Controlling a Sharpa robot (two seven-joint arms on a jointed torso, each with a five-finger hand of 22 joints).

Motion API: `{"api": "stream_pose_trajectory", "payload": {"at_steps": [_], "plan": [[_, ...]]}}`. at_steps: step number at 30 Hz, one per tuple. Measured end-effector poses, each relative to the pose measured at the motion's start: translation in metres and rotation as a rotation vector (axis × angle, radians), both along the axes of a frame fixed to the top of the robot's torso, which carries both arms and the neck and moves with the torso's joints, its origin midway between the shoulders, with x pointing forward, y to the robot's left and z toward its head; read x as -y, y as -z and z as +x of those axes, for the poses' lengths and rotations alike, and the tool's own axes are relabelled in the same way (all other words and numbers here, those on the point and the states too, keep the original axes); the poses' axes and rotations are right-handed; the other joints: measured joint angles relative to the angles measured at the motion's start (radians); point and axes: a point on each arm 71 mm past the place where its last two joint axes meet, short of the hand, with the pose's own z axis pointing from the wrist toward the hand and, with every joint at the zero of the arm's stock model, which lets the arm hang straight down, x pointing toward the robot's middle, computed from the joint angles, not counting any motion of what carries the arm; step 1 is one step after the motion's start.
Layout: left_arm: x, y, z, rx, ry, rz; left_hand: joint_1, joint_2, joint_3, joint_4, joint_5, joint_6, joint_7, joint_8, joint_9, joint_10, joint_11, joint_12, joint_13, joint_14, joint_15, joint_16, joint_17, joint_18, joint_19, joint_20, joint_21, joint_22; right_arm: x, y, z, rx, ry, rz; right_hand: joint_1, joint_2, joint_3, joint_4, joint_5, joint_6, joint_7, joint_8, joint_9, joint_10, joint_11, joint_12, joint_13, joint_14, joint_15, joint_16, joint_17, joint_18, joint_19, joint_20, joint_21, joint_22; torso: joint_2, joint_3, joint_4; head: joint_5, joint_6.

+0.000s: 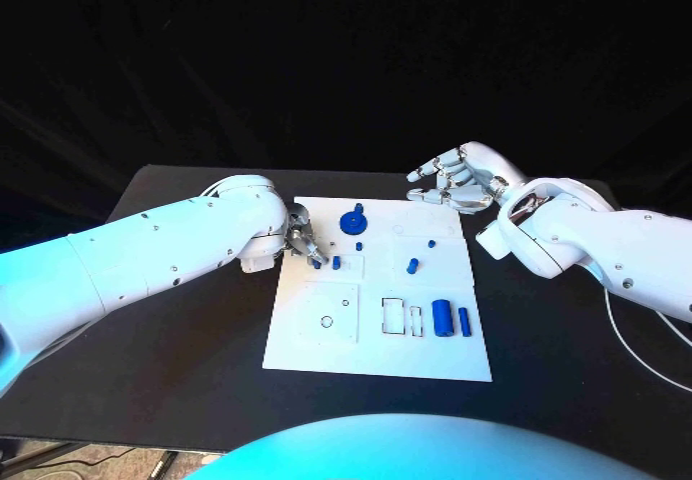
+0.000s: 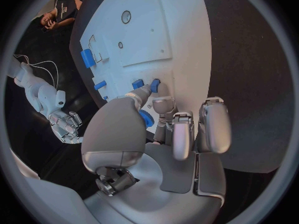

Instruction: Assemble the parts on the task board

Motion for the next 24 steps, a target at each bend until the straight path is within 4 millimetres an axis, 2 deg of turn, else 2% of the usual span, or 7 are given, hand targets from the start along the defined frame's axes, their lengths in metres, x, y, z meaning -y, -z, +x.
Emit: {"api": "stream_pose_trajectory", "payload": {"at_steps": [17,21,24], "plan": [[0.0011,0.0018,0.0009,-0.001,-0.006,0.008,-0.041,-0.008,-0.027,0.021,0.0,0.012,-0.005,0.007,0.009,0.005,0.002,0.005,0.006,0.0,-0.007,0.0,0.0,0.0,-0.004,-0.004,0.006,0.0,0.0005,-0.0001,-0.0003,-0.001,0.0,0.001,0.0,0.0,-0.003,-0.003,0.0,0.0,0.0,0.0,0.0,0.0,0.0,0.0,-0.002,0.0,0.0,0.0,-0.001,0.0,0.0,0.0,0.0,0.0,0.0,0.0001,-0.0005,0.001,-0.002],[-0.0005,0.0021,0.0013,0.0,-0.011,0.009,-0.065,-0.007,-0.047,0.041,0.002,0.014,-0.004,0.007,0.014,0.005,0.002,0.005,0.006,0.0,-0.007,0.0,0.0,0.0,-0.004,-0.004,0.006,0.0,0.0007,-0.0001,-0.0003,-0.002,0.001,0.001,0.0,0.0,-0.003,-0.003,0.0,0.0,0.0,0.0,0.0,0.0,0.0,0.0,-0.002,0.0,0.0,0.0,-0.001,0.0,0.0,0.0,0.0,0.0,0.0,0.0001,-0.0005,0.002,-0.001],[-0.0042,0.0021,0.0019,0.002,-0.018,0.01,-0.084,-0.015,-0.067,0.056,0.002,0.018,-0.004,0.006,0.019,0.005,0.002,0.005,0.005,0.0,-0.007,0.0,0.0,0.0,-0.004,-0.004,0.006,0.0,0.0011,-0.0001,-0.0003,-0.002,0.002,0.001,0.0,0.0,-0.003,-0.003,0.0,0.0,0.0,0.0,0.0,0.0,0.0,0.0,-0.005,0.0,0.0,-0.004,-0.003,0.0,0.0,0.0,0.0,-0.004,0.0,0.0,-0.0005,0.003,0.001]]}}
